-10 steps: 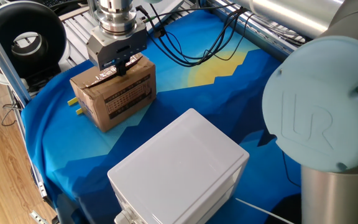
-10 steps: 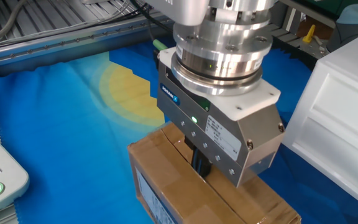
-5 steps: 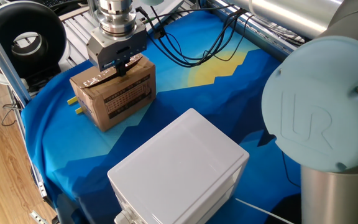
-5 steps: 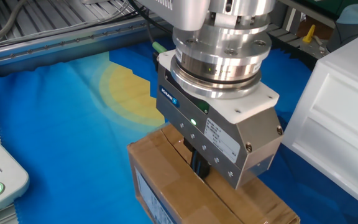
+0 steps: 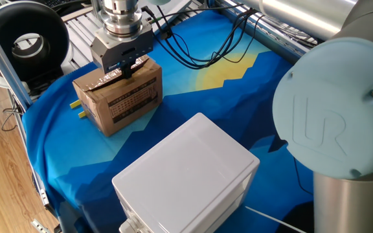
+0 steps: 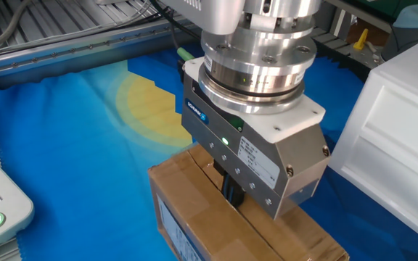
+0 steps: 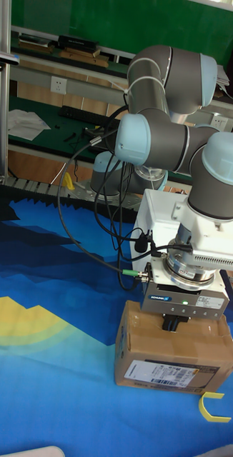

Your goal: Cover the box

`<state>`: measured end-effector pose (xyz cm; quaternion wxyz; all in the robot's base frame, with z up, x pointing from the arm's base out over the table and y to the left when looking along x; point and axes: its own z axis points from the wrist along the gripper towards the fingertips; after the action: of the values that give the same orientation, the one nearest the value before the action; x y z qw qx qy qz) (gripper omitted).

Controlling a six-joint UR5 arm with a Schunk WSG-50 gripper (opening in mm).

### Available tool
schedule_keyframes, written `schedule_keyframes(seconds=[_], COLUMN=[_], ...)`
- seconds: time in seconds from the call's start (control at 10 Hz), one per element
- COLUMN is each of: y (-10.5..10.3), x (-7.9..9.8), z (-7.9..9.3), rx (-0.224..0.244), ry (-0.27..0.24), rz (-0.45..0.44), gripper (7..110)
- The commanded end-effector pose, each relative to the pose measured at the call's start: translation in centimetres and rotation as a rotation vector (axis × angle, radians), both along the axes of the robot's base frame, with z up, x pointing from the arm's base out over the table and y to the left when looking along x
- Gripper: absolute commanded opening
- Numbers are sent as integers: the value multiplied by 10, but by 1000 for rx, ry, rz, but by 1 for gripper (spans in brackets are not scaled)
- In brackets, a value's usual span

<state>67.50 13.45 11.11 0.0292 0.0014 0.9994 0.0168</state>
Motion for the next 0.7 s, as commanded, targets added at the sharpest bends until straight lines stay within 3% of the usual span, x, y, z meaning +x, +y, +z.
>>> schedule_keyframes(seconds=[0.0,0.6], y=[1,2], x=[1,1], z=[3,0], rx=[9,9], ry=[-4,-4], rz=[1,1], gripper=[7,7])
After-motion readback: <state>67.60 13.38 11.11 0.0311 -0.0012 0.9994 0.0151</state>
